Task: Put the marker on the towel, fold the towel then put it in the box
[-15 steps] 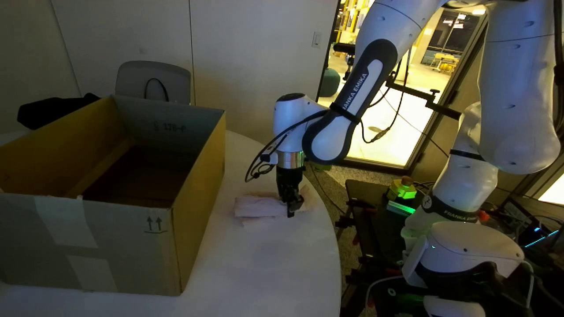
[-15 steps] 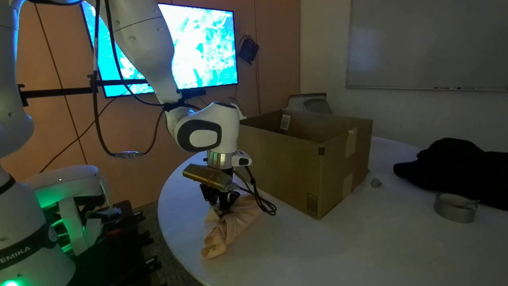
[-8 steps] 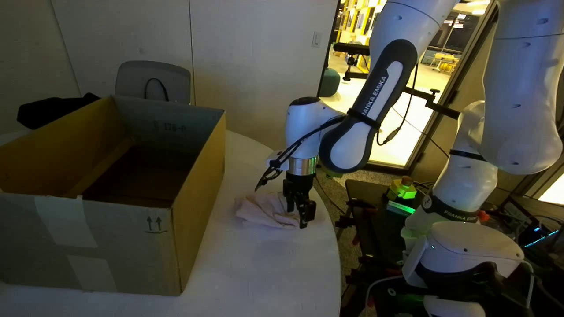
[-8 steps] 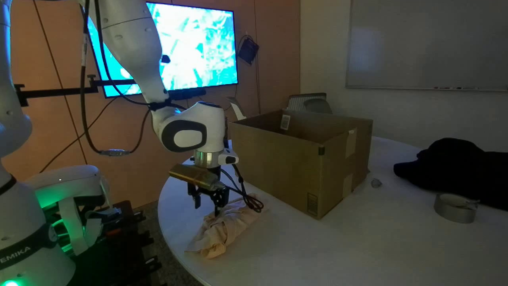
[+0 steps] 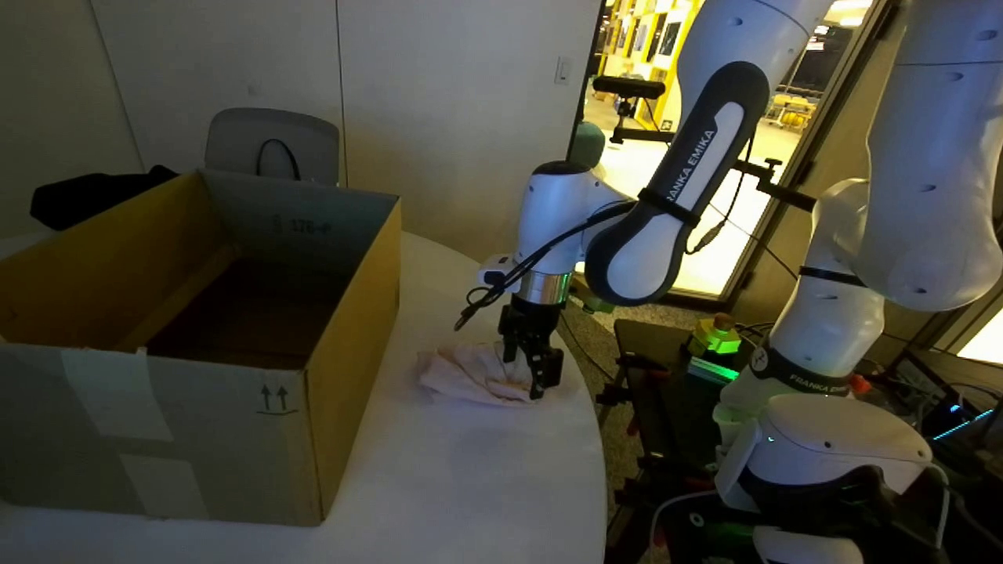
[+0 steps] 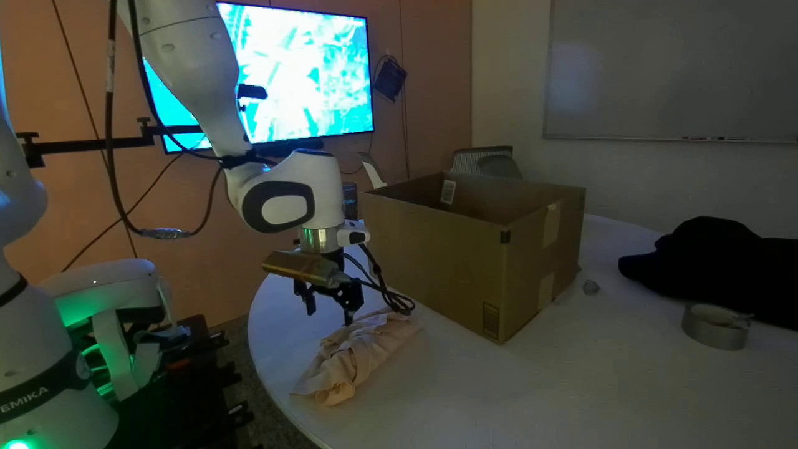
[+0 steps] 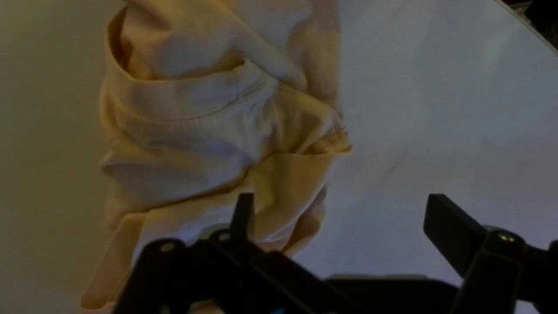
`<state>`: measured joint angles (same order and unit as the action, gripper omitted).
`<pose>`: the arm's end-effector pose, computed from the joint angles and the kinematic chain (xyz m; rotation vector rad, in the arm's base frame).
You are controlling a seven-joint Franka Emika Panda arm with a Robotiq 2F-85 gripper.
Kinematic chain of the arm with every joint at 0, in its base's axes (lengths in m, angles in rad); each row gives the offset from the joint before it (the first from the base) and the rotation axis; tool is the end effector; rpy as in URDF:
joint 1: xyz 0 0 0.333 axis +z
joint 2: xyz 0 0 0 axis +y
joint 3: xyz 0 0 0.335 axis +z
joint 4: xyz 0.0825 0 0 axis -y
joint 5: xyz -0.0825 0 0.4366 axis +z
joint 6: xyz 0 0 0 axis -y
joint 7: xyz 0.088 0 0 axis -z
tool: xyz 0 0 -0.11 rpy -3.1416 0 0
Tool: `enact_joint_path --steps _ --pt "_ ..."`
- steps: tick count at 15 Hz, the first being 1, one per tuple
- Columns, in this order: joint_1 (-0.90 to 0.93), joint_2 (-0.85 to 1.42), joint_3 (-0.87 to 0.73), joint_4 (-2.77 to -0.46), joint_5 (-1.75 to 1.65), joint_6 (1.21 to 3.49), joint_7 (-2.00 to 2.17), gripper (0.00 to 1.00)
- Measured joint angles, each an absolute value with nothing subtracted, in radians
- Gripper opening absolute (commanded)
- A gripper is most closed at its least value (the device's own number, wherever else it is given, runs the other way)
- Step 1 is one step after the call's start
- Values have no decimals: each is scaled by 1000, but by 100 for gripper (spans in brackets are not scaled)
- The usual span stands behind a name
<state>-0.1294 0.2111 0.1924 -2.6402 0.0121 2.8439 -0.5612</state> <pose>0.4416 0.0331 0.1397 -2.9561 -0.9282 -0.0110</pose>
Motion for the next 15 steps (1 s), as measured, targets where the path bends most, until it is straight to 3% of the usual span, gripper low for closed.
enact_joint_path --steps 8,15 --pt "-81 275 58 -2573 -187 2856 -472 100" --pt "-78 427 56 -2460 -192 2856 -453 100"
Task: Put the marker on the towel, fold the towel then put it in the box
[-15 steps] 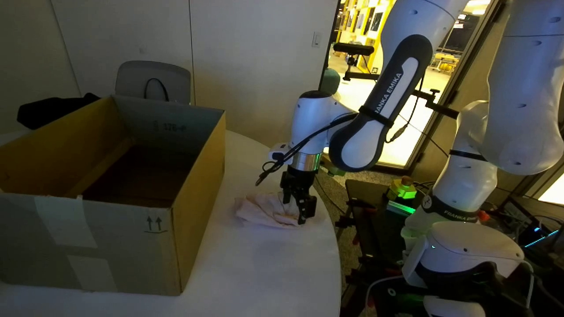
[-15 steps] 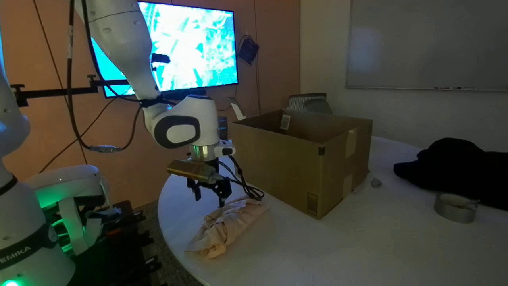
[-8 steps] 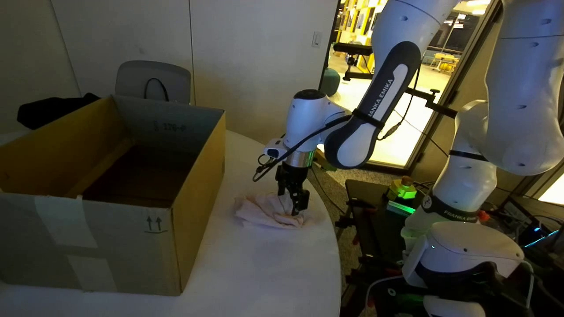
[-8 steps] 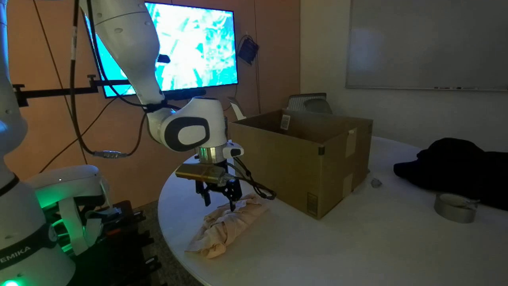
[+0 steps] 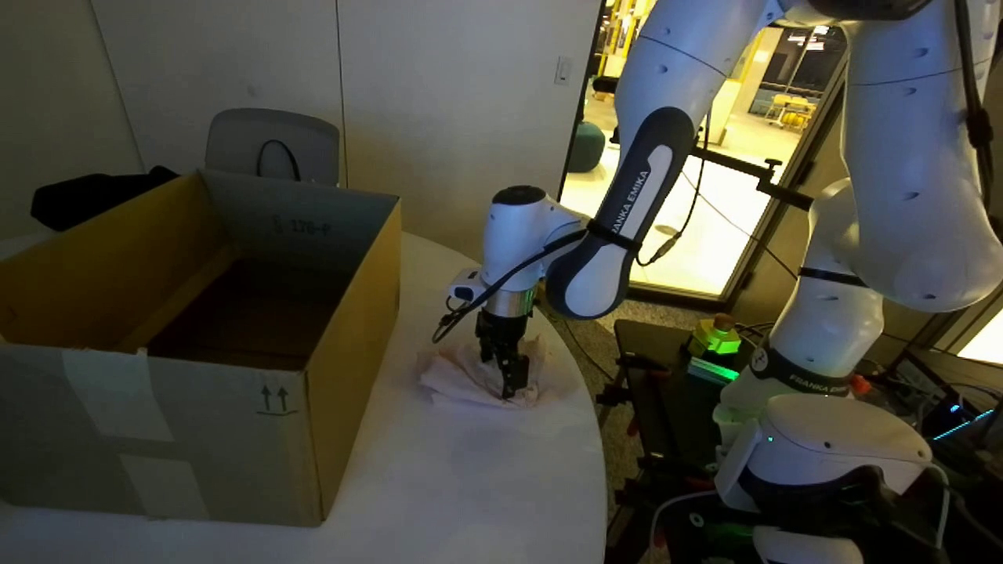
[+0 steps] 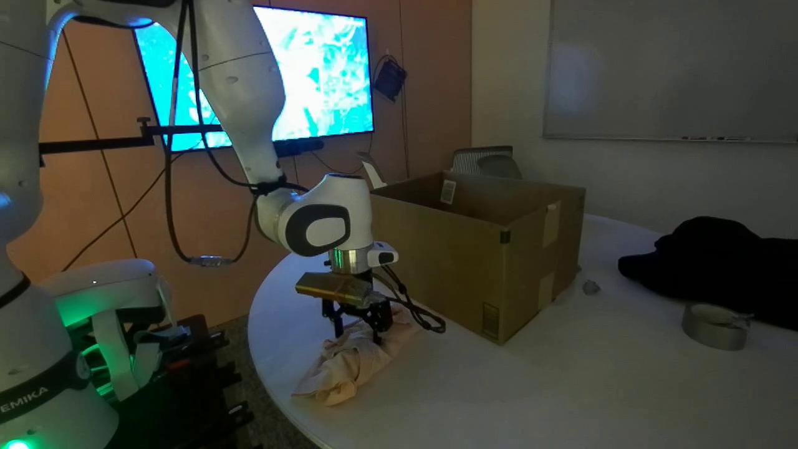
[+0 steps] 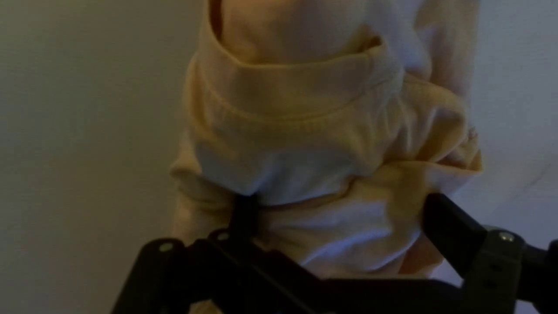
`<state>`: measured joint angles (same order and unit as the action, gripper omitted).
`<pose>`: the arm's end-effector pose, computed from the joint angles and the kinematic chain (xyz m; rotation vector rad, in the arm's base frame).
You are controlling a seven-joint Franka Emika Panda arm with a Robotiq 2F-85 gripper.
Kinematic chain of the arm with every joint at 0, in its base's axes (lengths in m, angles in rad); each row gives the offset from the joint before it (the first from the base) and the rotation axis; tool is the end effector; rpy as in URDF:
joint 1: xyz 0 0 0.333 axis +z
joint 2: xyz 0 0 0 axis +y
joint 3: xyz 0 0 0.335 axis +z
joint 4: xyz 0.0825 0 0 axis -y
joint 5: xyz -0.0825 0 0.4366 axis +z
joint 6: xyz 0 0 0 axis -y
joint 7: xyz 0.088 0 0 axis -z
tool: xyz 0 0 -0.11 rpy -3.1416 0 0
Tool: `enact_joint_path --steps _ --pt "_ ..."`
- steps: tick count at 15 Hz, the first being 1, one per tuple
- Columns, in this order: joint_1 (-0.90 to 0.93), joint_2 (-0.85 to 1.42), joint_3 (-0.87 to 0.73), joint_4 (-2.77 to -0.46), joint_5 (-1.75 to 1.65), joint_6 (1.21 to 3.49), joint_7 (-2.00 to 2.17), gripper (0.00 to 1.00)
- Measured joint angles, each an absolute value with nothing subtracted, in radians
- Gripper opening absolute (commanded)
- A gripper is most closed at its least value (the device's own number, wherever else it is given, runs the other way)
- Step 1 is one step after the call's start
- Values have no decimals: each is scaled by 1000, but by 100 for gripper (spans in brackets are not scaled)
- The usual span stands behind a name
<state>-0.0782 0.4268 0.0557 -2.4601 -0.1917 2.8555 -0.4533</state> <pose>0.4876 0.0024 0.0897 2.9761 0.9384 -0.0538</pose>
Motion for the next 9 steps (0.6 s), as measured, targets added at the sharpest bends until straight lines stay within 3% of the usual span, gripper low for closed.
enact_joint_path --steps 4,5,7,9 --pt "-78 487 43 -2414 -192 2856 -422 98" --pt "-78 500 39 -2405 -192 2856 -416 75" --pt "-78 518 36 -2391 -192 2854 -406 71" --pt "-78 526 33 -2384 -192 2852 -397 55"
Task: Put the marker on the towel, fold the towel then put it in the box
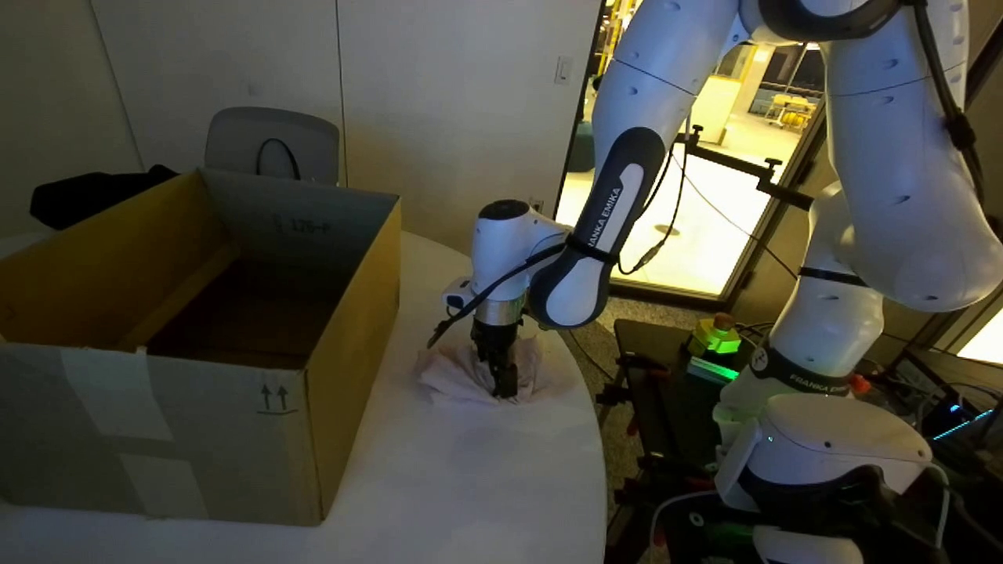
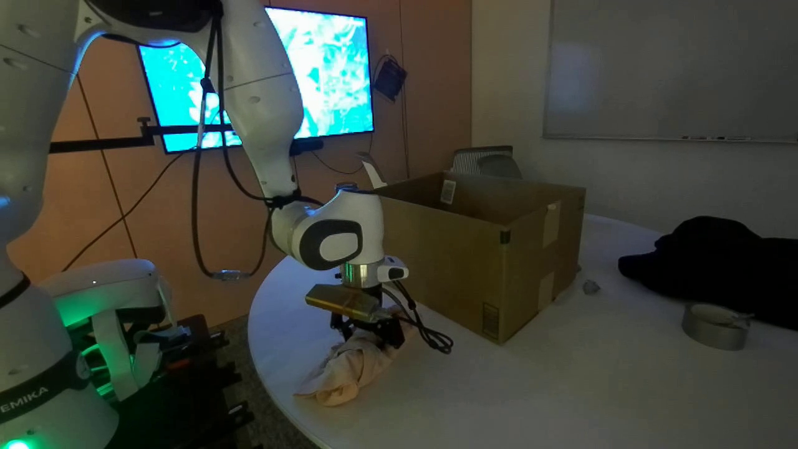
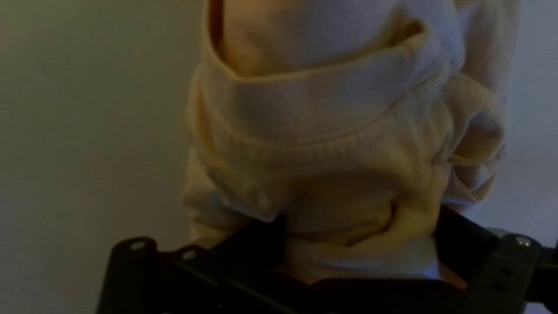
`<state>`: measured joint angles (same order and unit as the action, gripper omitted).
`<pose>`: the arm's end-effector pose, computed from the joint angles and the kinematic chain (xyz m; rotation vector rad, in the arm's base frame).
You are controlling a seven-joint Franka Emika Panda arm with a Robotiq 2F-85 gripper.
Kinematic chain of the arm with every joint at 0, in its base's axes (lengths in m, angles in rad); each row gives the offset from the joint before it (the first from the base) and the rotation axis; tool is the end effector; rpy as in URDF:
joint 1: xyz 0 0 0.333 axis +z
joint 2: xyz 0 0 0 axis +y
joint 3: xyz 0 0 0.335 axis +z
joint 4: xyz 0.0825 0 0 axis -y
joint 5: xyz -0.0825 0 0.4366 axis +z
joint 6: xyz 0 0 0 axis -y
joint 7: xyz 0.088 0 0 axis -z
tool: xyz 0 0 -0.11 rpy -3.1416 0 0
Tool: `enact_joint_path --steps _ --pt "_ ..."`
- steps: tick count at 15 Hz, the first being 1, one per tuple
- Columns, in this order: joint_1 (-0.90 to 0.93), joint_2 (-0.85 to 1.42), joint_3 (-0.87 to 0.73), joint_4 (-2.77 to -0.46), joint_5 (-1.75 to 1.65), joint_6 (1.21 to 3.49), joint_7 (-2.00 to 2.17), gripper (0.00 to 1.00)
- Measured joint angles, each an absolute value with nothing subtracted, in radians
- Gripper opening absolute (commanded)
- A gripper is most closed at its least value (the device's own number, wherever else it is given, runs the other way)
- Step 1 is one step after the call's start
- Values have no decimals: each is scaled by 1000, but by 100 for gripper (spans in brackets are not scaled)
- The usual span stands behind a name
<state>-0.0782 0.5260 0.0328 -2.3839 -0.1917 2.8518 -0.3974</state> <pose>0.5008 -0.0104 0.0605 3.0101 0.8223 -0.0968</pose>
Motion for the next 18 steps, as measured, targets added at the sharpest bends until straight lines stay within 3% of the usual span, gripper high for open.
enact_joint_path --steps 5,9,18 --pt "-78 525 27 -2379 -192 2844 -387 18" --pt "-79 506 30 -2378 -191 2801 -381 2" --pt "-78 364 38 -2415 -189 2670 -377 0"
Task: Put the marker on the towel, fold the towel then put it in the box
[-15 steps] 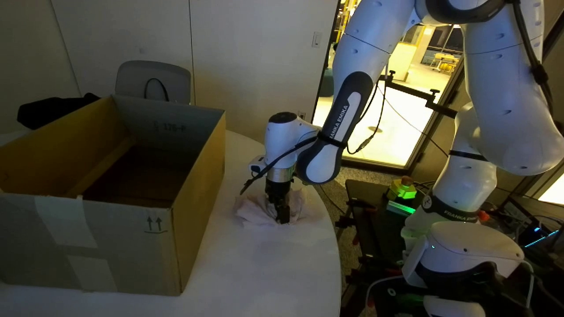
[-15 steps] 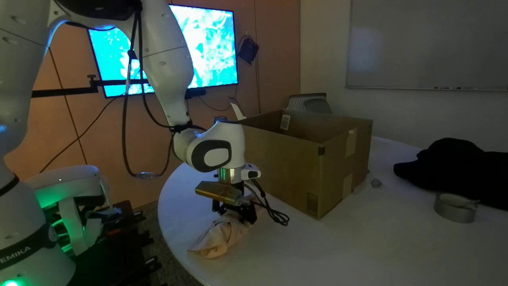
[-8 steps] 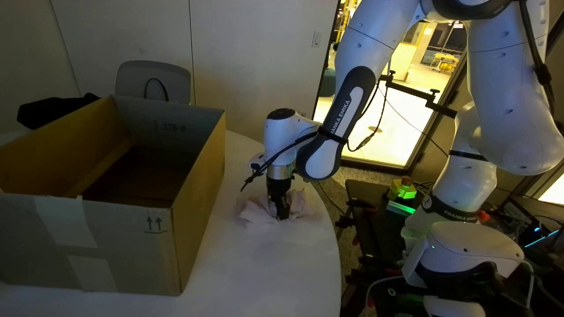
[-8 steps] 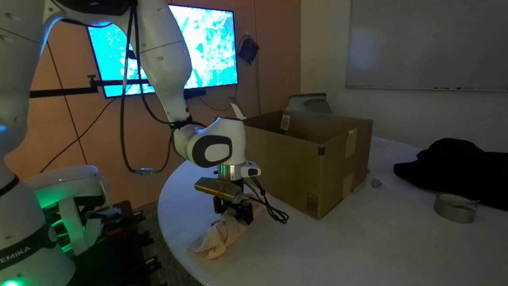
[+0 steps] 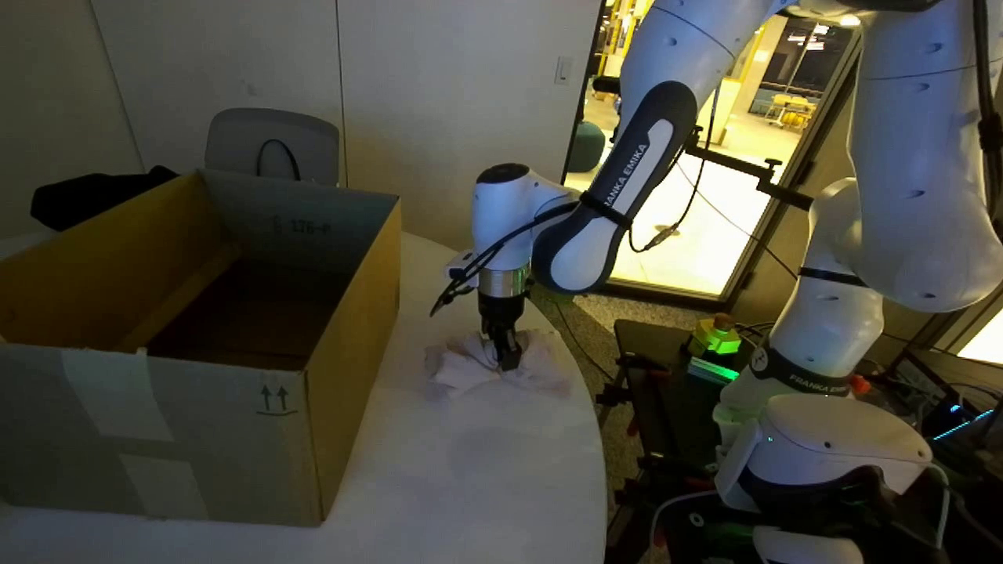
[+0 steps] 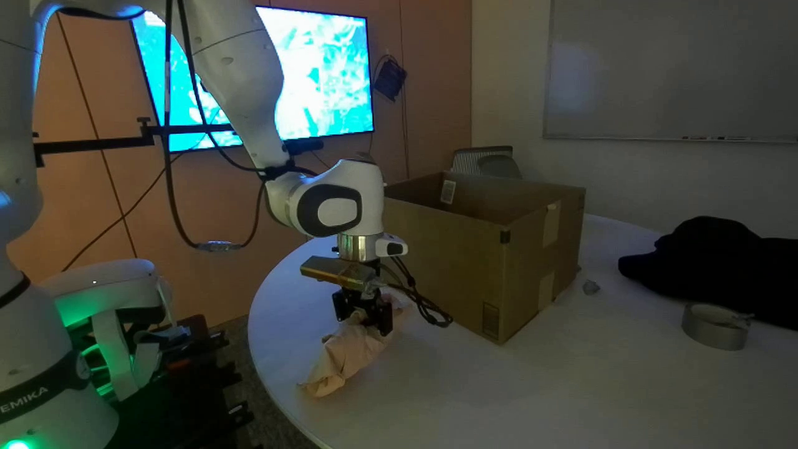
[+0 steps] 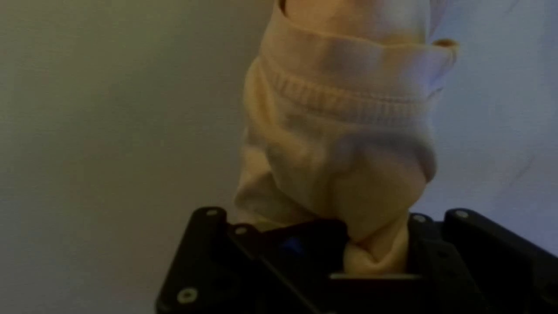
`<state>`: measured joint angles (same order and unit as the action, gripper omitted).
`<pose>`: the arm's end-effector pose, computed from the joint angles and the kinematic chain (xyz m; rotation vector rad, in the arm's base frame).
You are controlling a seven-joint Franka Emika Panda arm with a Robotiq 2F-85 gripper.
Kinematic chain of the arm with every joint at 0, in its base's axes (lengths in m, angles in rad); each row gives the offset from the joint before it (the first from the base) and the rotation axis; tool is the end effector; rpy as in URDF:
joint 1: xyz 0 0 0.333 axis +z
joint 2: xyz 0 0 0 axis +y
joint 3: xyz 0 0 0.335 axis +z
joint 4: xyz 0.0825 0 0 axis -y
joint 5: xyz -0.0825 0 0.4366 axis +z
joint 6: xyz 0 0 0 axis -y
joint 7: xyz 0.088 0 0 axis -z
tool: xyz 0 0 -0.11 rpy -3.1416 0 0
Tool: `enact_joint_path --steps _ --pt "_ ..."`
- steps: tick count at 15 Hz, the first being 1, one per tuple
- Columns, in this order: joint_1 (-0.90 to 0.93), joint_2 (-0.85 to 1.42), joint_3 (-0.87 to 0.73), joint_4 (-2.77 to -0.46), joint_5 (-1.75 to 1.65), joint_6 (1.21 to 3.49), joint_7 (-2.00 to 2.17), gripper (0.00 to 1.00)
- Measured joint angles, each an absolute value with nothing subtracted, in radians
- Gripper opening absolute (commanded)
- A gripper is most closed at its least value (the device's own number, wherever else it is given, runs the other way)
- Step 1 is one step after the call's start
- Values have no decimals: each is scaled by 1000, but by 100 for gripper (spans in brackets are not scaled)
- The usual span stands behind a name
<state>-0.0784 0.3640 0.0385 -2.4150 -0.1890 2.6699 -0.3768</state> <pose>0.5033 -0.0131 0.1188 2.9976 0.7785 -0.1829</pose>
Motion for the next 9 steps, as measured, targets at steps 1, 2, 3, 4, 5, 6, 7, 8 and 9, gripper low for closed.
enact_joint_path --steps 1,2,3,4,5,6,7,8,9 --pt "-78 344 38 -2422 -189 2658 -376 0" --pt "-78 323 38 -2429 -189 2649 -376 0" --pt "-78 302 39 -2437 -189 2641 -376 0" --pt "-78 278 39 -2446 -188 2633 -376 0" --pt "-78 253 40 -2454 -184 2622 -378 0" --pt "-78 227 41 -2461 -177 2609 -382 0" --pt "-78 198 43 -2467 -167 2591 -390 0" --pt "-78 168 44 -2471 -157 2569 -398 0" --pt "-78 139 45 -2473 -147 2546 -406 0"
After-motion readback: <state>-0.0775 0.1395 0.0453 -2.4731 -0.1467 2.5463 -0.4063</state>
